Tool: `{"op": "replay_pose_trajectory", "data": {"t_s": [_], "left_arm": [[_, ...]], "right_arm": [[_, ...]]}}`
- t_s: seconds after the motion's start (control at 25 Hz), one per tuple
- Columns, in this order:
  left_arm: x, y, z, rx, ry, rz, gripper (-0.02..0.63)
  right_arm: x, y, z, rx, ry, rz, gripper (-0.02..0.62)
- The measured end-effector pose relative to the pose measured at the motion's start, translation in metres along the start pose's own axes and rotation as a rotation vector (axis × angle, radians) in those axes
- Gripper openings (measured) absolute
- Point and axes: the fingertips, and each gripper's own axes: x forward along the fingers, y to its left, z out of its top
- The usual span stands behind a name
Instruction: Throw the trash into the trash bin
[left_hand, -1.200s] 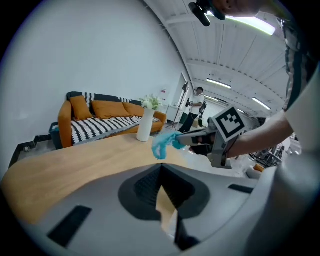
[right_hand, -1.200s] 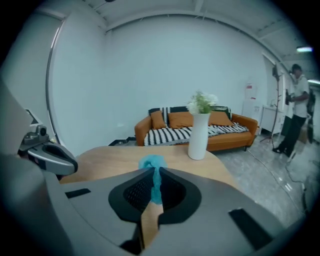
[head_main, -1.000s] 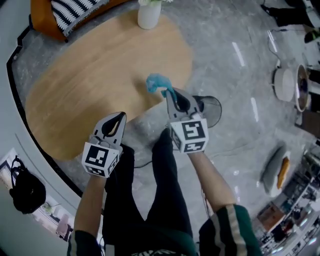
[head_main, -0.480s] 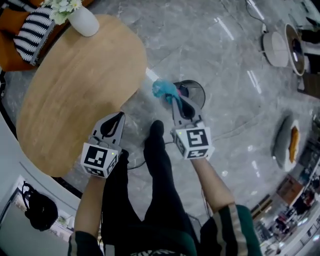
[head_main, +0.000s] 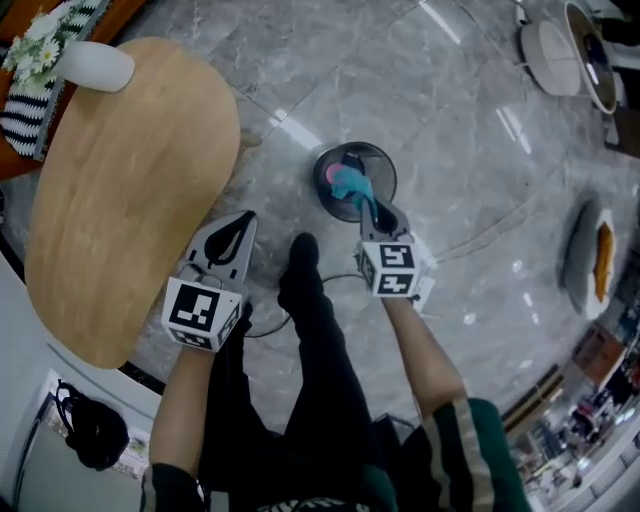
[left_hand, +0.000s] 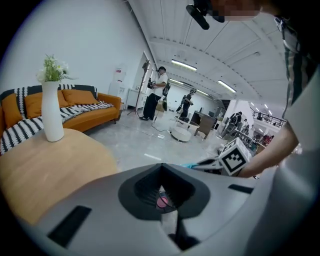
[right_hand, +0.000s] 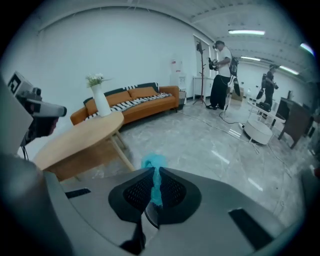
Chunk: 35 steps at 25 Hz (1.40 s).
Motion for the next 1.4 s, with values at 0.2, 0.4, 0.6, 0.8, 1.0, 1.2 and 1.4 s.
{"op": "replay_pose_trajectory", "data": {"t_s": [0.2,0.4,0.6,0.8,1.0,1.2,1.4], "left_arm": [[0.028,-0.012,-0.007,-0.007,0.015,-0.004,-0.003],[0.033,-0.008,-0.012,-0.016,0.042,0.023,-0.002],[0.032,0.003,-0.016,-0.048,0.055,0.046,-0.003],[0.025,0.010,-0.019,-0.074,0.060,0.063,-0.003],[0.006,0.006,-0.011,-0.092,0.053,0.079,-0.002],[-0.042,0.004,0.001,-0.106,0.020,0.103,-0.003],[-0.110,0.009,0.011,-0.124,-0.007,0.133,-0.002]], "right_arm": [[0.045,-0.039,-0.066,0.044,0.145,-0.051,0.005],[0.078,-0.055,-0.108,0.110,0.284,-0.065,0.005],[0.096,-0.056,-0.133,0.111,0.399,-0.045,0.058],[0.098,-0.049,-0.140,0.124,0.445,-0.007,0.192],[0.080,-0.054,-0.123,0.093,0.433,-0.031,0.222],[0.048,-0.034,-0.085,0.057,0.374,-0.029,0.205],[-0.015,0.031,-0.020,-0.002,0.265,-0.008,0.003]]}}
